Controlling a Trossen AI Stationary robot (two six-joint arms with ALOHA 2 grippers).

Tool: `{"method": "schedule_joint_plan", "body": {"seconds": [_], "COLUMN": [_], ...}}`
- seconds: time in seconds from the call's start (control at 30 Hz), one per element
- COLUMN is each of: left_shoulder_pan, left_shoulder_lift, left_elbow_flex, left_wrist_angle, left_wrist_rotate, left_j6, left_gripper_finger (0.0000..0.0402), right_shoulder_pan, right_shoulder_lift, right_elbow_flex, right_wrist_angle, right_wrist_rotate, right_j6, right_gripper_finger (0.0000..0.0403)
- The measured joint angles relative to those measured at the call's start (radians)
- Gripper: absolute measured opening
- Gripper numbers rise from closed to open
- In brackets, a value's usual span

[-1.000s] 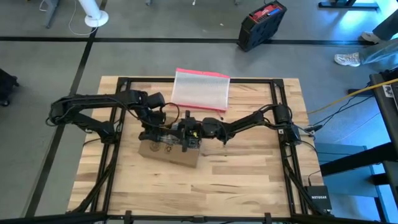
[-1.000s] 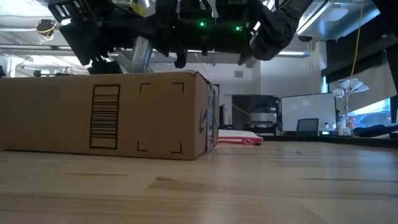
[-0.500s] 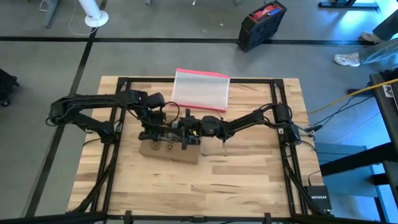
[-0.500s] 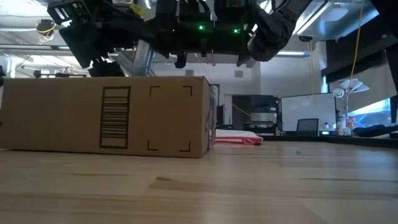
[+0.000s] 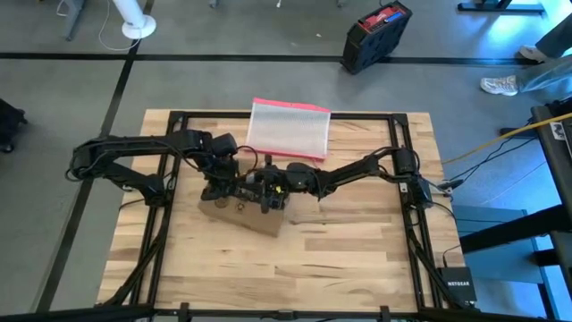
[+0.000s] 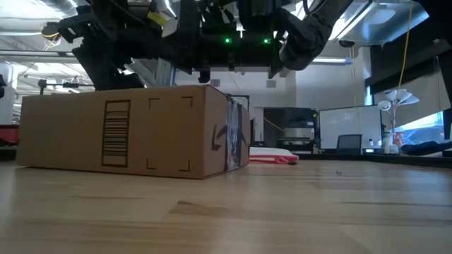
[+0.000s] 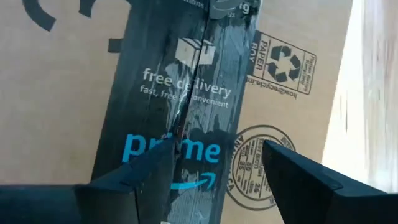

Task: Unpack boxes
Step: Open the cardboard box using the gray cutter

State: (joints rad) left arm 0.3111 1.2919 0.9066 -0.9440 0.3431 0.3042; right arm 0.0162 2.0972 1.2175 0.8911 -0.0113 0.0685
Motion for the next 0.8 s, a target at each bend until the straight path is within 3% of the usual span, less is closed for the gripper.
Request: {"method": "schedule_joint_plan", "body": {"seconds": [0.27, 0.67, 0.8], "left_shoulder_pan": [0.001, 0.007, 0.018], "left_shoulder_lift": [0.0, 0.004, 0.003], "left_elbow_flex": [0.036, -0.085, -0.094], "left_wrist_angle": [-0.002, -0.03, -0.059], "left_wrist_rotate": [-0.028, 0.039, 0.04], "left_j6": [0.021, 0.027, 0.026], "left_gripper_finger": [0.0235, 0.0235, 0.0235], "right_shoulder_pan": [0.001, 0.005, 0.005], "right_shoulder_lift": [-0.003, -0.003, -0.032], "right_elbow_flex": [0.0, 0.001, 0.0], "right_wrist_angle": [-0.023, -0.036, -0.116], "right_wrist_rotate": [-0.021, -0.007, -0.008], "right_j6": [0.002, 0.009, 0.002], "right_gripper_finger": [0.0065, 0.0065, 0.0065]}}
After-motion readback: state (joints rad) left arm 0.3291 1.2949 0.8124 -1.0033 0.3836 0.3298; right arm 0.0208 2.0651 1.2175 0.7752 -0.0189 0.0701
